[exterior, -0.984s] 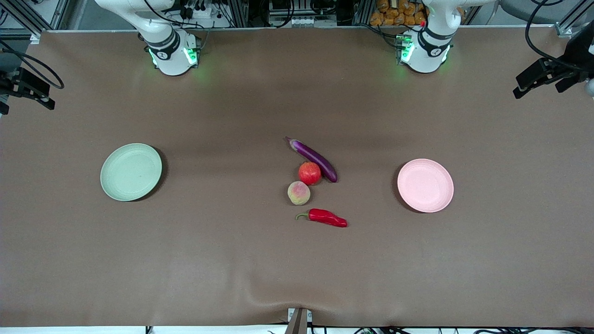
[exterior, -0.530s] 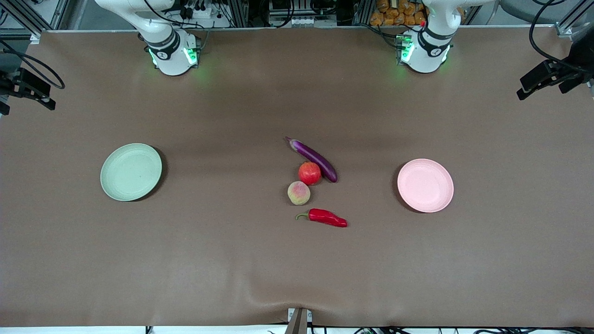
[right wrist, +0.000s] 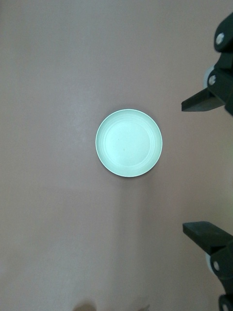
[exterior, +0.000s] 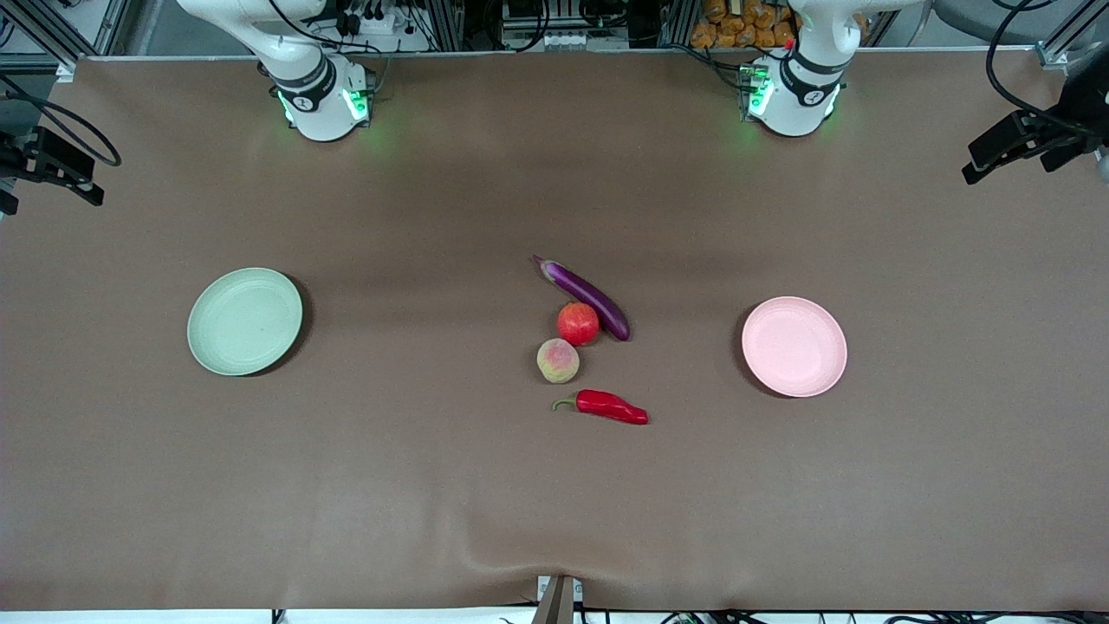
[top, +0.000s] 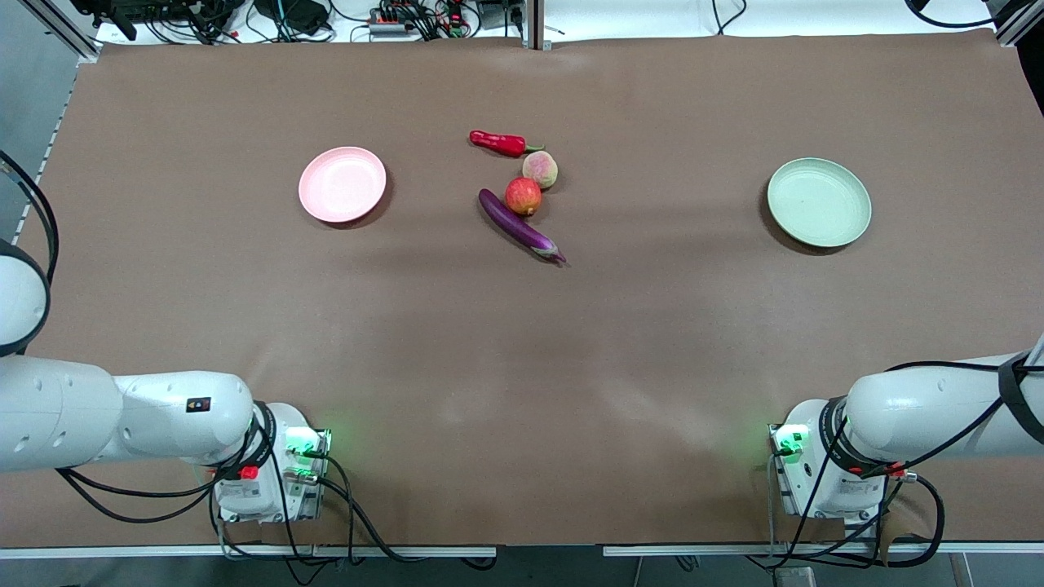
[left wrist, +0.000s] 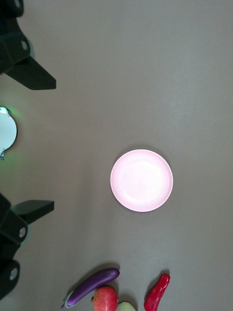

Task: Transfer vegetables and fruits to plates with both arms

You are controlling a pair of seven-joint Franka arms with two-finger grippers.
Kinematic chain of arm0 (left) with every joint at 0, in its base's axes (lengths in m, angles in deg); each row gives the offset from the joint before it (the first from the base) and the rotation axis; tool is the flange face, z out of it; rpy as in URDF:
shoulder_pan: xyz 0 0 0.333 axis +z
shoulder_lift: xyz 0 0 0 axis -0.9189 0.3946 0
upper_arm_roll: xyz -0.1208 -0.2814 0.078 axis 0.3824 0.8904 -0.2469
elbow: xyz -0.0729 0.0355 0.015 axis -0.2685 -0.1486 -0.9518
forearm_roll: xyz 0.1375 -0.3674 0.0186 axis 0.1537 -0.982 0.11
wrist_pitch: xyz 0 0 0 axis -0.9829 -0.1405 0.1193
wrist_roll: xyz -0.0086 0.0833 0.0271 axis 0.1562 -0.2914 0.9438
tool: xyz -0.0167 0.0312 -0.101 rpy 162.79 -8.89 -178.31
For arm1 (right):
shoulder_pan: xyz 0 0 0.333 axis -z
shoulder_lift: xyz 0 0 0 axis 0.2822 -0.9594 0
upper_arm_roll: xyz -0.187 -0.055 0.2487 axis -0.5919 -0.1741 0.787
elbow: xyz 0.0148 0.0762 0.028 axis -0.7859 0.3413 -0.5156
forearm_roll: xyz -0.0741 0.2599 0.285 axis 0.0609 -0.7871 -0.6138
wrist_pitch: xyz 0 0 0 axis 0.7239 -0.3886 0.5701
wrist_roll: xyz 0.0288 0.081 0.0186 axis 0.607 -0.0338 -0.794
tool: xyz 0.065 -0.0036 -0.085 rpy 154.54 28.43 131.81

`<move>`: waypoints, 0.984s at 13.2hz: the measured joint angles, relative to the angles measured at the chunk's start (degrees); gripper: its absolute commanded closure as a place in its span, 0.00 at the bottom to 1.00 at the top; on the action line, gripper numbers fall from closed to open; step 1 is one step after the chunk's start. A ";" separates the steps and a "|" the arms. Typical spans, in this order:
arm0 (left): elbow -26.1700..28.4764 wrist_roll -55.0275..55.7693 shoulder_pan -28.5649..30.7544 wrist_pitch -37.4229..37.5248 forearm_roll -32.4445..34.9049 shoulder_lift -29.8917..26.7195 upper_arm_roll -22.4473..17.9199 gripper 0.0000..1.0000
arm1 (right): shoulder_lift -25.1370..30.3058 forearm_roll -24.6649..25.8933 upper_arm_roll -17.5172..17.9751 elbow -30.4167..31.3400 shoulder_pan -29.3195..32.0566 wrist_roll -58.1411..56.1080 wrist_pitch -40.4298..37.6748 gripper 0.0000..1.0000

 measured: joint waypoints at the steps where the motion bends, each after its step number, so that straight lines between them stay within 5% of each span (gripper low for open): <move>1: 0.00 0.00 -0.02 0.01 0.00 0.02 0.02 0.00 | 0.00 0.00 0.00 0.00 0.00 0.00 0.00 0.00; 8: 0.00 0.08 -0.14 0.05 0.00 0.98 0.29 0.00 | 0.00 0.00 0.00 0.03 0.00 0.00 0.00 0.00; 13: -0.04 9.24 -1.05 -4.65 0.00 7.36 3.63 0.00 | 0.00 0.00 0.00 0.06 0.00 0.00 -0.01 0.00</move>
